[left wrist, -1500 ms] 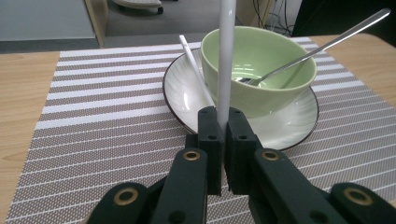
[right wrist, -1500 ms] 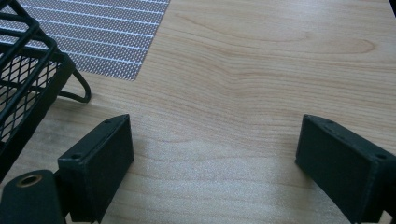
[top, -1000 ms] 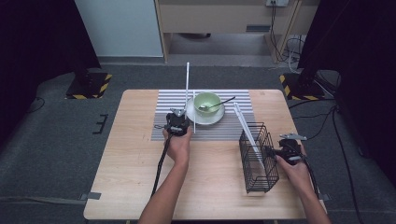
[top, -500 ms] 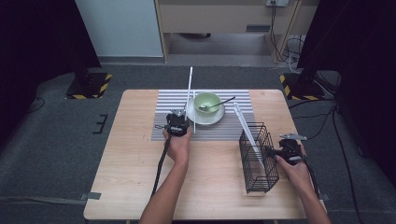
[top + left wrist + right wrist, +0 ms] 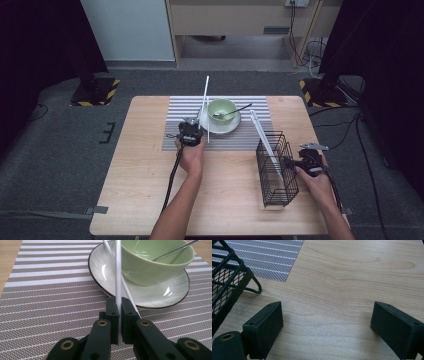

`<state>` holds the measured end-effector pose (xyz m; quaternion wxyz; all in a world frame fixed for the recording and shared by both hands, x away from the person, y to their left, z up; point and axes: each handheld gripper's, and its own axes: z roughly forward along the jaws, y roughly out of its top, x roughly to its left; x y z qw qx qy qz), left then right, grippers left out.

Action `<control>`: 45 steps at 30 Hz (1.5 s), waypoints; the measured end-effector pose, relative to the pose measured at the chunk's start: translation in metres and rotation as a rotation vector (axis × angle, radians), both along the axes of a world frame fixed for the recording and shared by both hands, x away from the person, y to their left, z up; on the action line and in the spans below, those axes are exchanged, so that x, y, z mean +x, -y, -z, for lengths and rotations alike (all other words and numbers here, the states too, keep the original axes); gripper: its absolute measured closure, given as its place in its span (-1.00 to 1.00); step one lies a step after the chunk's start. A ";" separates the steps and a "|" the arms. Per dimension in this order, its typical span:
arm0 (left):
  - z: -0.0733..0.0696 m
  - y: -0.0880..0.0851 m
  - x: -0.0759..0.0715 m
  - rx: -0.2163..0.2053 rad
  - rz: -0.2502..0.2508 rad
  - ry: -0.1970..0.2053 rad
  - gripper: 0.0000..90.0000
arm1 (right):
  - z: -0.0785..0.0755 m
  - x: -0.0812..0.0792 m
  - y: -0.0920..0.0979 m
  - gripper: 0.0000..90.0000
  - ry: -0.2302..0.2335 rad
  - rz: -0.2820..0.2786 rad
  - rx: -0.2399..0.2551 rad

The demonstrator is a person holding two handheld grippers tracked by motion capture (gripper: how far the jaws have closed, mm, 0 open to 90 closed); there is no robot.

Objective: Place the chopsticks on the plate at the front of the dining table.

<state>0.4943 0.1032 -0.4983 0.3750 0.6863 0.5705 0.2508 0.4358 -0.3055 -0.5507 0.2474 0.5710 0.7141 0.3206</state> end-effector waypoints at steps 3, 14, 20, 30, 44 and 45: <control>0.001 0.000 0.000 -0.001 -0.001 -0.005 0.91 | 0.000 0.000 0.000 -0.76 0.000 -0.001 0.000; 0.004 -0.002 0.002 -0.004 -0.017 -0.010 0.91 | 0.000 0.000 0.000 -0.76 0.001 -0.004 -0.001; 0.009 -0.004 0.003 -0.006 -0.028 -0.019 0.91 | 0.000 0.000 0.000 -0.76 0.001 -0.004 -0.001; 0.016 -0.002 0.002 -0.008 -0.048 -0.030 0.91 | 0.000 0.000 0.000 -0.76 0.000 -0.004 -0.001; 0.022 0.003 -0.001 0.001 -0.074 -0.037 0.91 | 0.000 0.000 0.000 -0.77 0.000 -0.006 -0.001; 0.022 0.003 -0.001 0.001 -0.076 -0.037 0.91 | 0.000 0.000 0.000 -0.77 0.000 -0.006 -0.001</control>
